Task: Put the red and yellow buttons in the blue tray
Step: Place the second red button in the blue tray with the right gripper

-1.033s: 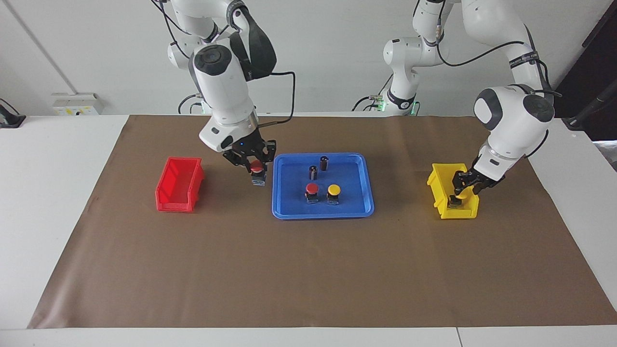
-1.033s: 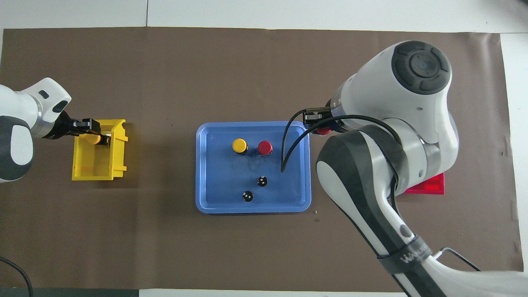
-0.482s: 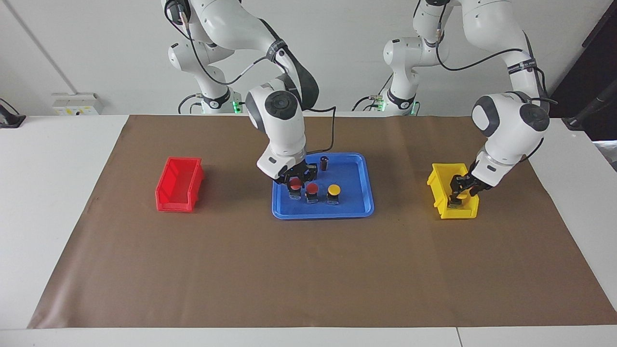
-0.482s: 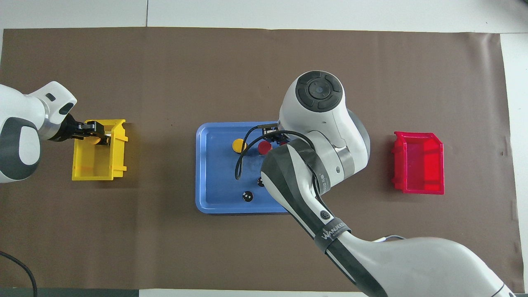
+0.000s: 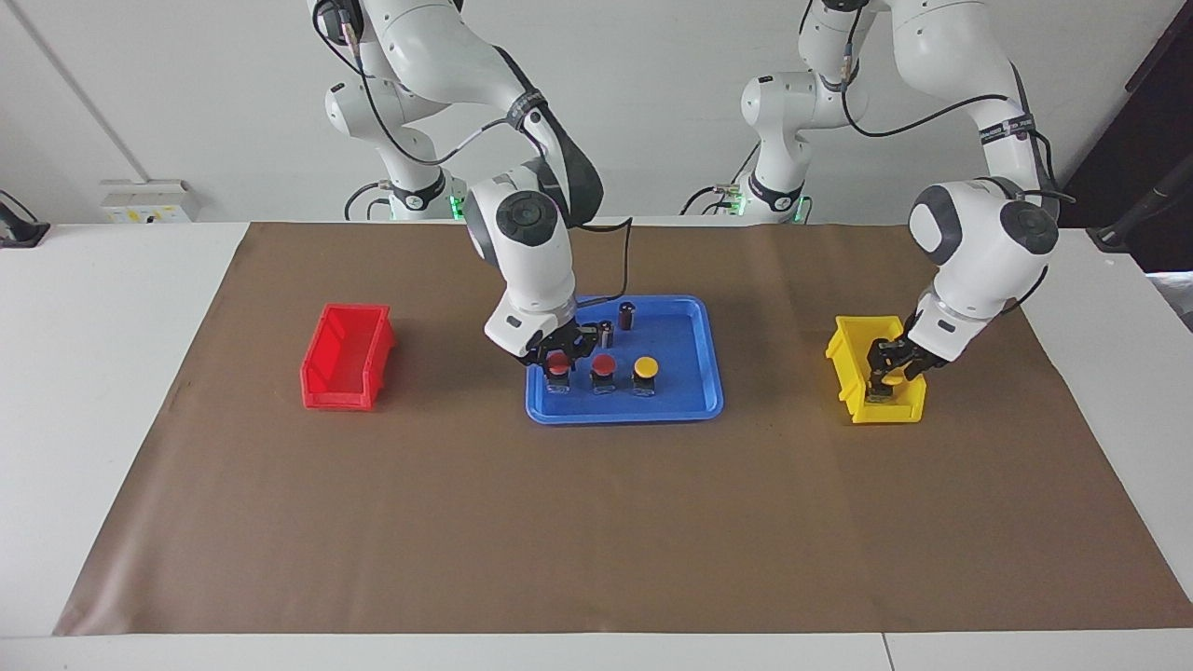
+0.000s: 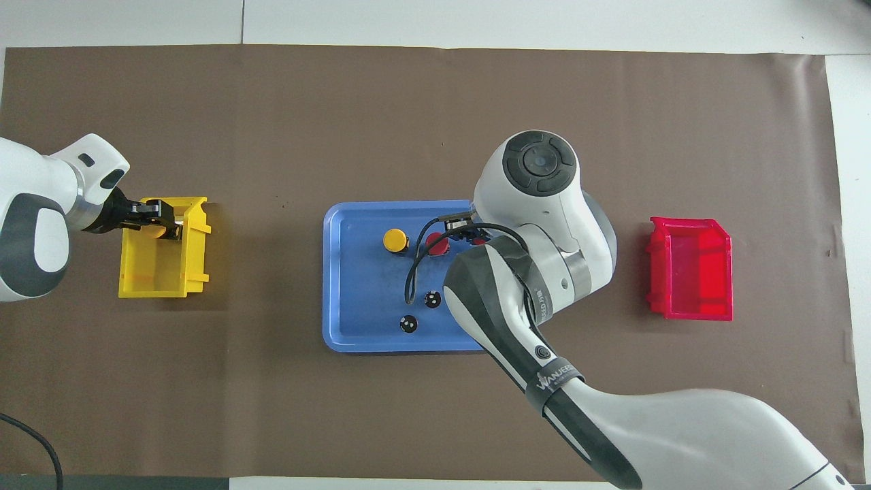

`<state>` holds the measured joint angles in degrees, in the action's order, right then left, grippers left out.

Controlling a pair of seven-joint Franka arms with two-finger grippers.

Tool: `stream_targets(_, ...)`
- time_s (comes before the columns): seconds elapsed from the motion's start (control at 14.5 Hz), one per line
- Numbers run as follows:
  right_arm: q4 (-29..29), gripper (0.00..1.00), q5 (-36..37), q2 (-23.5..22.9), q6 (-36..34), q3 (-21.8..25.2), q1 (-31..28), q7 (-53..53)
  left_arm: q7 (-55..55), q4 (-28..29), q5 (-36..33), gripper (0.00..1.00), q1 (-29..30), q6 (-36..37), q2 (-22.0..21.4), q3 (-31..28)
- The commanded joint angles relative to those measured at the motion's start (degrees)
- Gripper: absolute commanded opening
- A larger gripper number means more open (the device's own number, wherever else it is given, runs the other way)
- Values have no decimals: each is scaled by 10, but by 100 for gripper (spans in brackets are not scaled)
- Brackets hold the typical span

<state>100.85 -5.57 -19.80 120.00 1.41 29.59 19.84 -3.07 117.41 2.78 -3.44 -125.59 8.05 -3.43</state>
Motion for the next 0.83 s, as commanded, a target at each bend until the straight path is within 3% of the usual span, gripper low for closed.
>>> stream_targets(0.0,27,23,3,19,14,-5,-6,-10,10,19,-13,60,-2,-23,-8,-1)
stream_targets(0.21,57,24,-1,23,50,-5,-3,-9,9,29,-13,59,-2,-34,-9,-1)
stream_targets(0.28,65,24,-2,24,61,-5,-1,-9,9,29,-13,49,-2,-34,-9,-1)
stream_targets(0.34,65,26,-3,24,64,-5,1,-7,8,29,-13,29,-2,-33,-10,-1)
stream_targets(0.41,65,35,-4,24,63,-5,1,-7,9,25,-13,10,-2,-27,-9,-1)
stream_targets(0.48,65,53,-4,24,62,-5,1,-7,10,17,-13,1,-2,-15,-8,-1)
stream_targets(0.55,65,67,-4,24,62,-5,1,-7,13,-11,-13,1,-3,19,-8,-1)
stream_targets(0.76,54,95,0,28,54,-4,-1,-9,24,-147,-13,1,-16,229,-30,9)
